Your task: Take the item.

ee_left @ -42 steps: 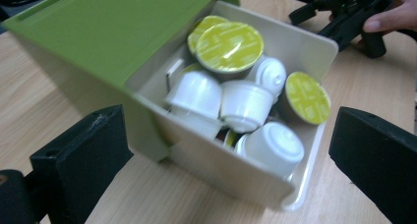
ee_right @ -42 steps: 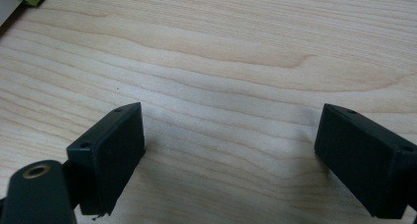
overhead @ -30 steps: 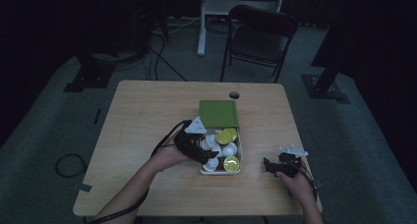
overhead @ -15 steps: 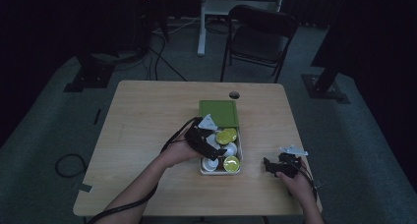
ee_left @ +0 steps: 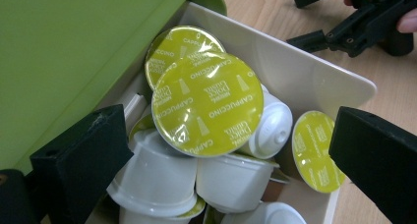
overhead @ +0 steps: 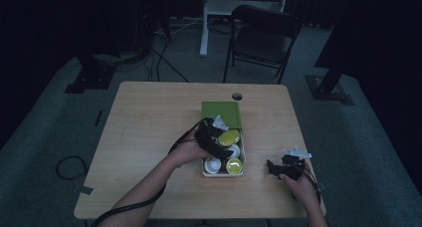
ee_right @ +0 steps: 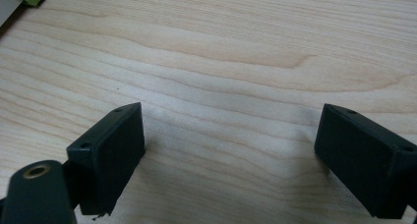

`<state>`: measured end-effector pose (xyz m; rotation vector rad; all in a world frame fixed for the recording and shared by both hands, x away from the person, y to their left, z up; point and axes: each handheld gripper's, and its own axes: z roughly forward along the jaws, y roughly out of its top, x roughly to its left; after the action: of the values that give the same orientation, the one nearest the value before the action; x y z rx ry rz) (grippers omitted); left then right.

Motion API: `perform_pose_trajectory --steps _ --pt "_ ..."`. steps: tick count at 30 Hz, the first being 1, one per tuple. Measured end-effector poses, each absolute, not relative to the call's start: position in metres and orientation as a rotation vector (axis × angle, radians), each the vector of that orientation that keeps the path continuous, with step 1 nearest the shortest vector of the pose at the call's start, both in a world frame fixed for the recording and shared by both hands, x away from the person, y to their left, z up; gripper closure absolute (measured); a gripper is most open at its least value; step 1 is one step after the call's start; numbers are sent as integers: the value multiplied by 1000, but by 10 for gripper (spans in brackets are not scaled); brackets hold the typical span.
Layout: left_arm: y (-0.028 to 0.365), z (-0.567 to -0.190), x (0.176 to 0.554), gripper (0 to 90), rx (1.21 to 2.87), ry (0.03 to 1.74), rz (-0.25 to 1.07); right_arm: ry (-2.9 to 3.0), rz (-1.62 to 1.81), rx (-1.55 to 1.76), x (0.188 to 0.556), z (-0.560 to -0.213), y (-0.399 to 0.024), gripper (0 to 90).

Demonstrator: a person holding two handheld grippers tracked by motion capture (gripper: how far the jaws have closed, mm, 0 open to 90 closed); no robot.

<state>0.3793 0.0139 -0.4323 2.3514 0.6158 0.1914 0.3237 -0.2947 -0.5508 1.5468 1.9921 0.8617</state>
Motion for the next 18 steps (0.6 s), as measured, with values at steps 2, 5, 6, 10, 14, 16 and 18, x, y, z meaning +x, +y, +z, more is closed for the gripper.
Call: perform_pose_trajectory --steps 2,5,6,10,14,16,18 --pt "12 -433 380 17 2353 620 182 1992 862 1547 324 -551 -295 109" --pt "10 -433 382 76 2349 636 181 1992 862 1547 324 -551 -295 109" --pt "10 -433 383 78 2353 640 177 1992 862 1547 324 -551 -295 109" --pt "6 -435 384 86 2380 660 196 1992 862 1547 324 -551 -295 109" --pt "7 -436 388 153 2373 683 184 1992 861 1547 324 -551 -295 109" --pt "6 -436 388 156 2376 681 169 1992 862 1547 324 -551 -295 109" --pt "4 -437 388 176 2381 673 169 1992 862 1547 324 -551 -295 109"
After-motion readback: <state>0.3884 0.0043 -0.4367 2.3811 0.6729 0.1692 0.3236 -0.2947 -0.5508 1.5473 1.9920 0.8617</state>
